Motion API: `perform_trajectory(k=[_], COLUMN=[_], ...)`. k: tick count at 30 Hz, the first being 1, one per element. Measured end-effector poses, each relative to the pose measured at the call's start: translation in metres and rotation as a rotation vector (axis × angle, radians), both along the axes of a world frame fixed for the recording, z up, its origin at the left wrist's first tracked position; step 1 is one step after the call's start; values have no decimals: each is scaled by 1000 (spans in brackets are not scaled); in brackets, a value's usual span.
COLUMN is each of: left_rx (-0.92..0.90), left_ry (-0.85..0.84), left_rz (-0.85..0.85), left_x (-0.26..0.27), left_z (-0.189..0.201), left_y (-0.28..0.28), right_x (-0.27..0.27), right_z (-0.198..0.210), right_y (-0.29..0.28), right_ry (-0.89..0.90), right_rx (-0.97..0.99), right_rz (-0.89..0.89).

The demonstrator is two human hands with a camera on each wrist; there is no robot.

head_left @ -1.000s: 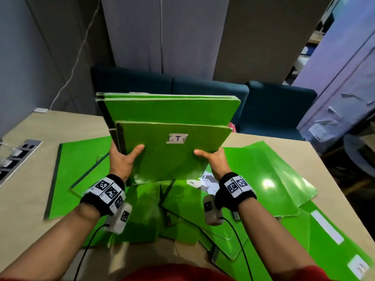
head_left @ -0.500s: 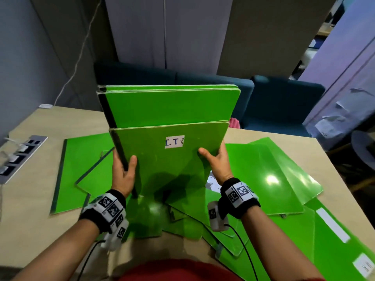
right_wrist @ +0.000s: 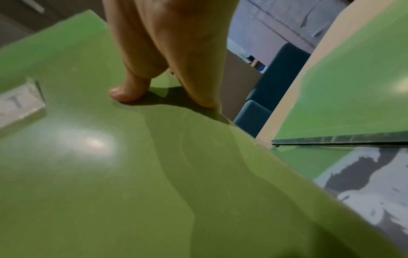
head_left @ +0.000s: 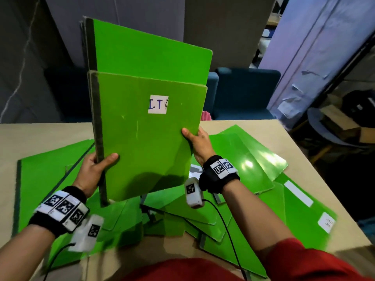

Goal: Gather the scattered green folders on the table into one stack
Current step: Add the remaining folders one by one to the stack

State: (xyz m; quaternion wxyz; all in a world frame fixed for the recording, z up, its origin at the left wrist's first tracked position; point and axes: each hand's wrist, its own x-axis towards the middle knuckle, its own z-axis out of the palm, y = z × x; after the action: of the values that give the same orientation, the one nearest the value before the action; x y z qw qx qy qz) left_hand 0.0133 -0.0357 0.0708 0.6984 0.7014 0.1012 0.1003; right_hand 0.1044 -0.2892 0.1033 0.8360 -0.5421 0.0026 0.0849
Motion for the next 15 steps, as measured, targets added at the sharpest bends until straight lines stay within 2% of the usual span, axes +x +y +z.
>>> perform_trajectory(k=[4, 9, 11, 15], left_rx=[4, 235, 232, 243], left_ry=[19, 5, 13, 34], left_rz=[-20, 31, 44, 84], left_x=[6, 4, 6, 9], left_z=[-2, 12, 13, 3], left_y=[-17, -55, -62, -63], right_x=[-8, -13, -10, 8], right_z=[-2, -10, -15, -41], right_y=[-16, -33, -40, -64], right_ry=[106, 224, 233, 170], right_rx=[1, -144, -234, -572], right_rz=[-45, -56, -52, -60])
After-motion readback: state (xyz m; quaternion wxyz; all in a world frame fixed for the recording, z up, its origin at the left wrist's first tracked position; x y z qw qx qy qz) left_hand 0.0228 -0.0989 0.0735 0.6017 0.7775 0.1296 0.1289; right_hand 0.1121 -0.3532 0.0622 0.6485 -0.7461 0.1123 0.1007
